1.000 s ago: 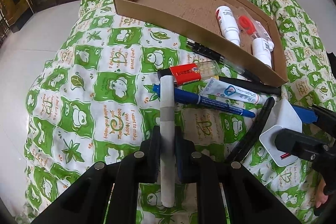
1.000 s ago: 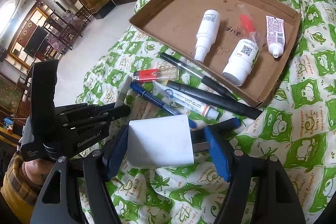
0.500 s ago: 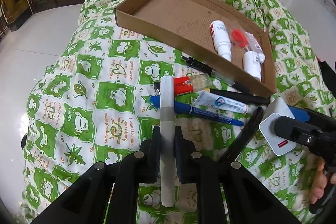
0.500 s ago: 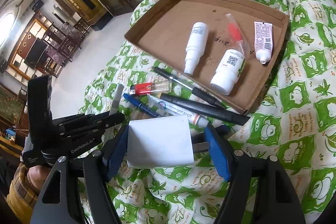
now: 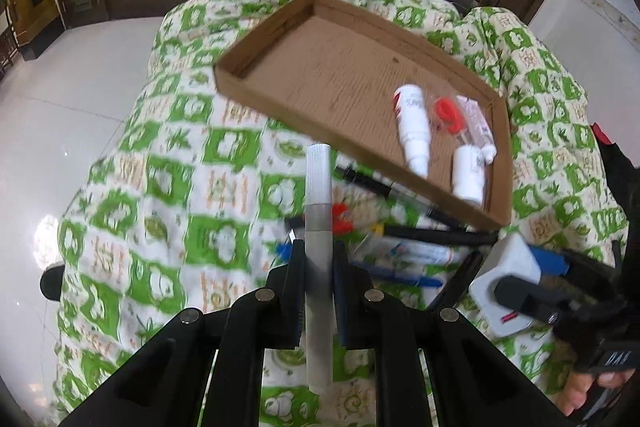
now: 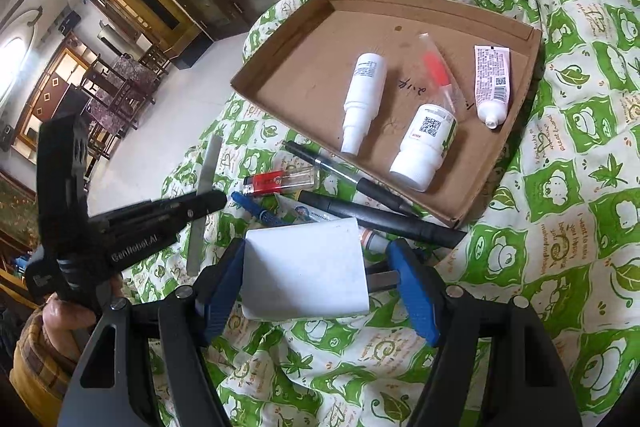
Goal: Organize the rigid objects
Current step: 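Carry the white marker and white charger block toward the tray with both grippers, then lower the marker and charger block into the tray and open both grippers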
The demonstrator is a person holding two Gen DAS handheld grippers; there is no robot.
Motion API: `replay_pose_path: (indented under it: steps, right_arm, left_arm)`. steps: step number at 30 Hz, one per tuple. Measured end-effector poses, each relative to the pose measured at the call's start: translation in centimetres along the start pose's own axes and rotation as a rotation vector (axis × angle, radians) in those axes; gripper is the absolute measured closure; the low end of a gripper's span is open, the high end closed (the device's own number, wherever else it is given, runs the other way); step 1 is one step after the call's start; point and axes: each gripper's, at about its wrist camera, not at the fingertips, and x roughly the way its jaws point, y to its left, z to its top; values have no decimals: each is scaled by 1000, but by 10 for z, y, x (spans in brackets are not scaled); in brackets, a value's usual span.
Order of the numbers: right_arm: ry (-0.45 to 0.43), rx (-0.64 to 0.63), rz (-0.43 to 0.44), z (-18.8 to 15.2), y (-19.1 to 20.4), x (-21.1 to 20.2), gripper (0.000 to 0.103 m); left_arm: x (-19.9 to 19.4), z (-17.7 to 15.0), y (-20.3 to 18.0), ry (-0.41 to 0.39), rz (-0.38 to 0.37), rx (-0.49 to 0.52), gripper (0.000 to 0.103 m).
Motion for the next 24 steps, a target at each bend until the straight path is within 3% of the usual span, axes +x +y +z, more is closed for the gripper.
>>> replay_pose_path:
  steps: [14, 24]
  right_arm:
    - [-26, 38, 10, 5, -10, -7, 31]
    - [-102, 111, 0, 27, -33, -23, 31]
  left_arm:
    - [-9, 35, -31, -26, -5, 53, 92]
    - [-4, 54, -41, -39, 26, 70, 92]
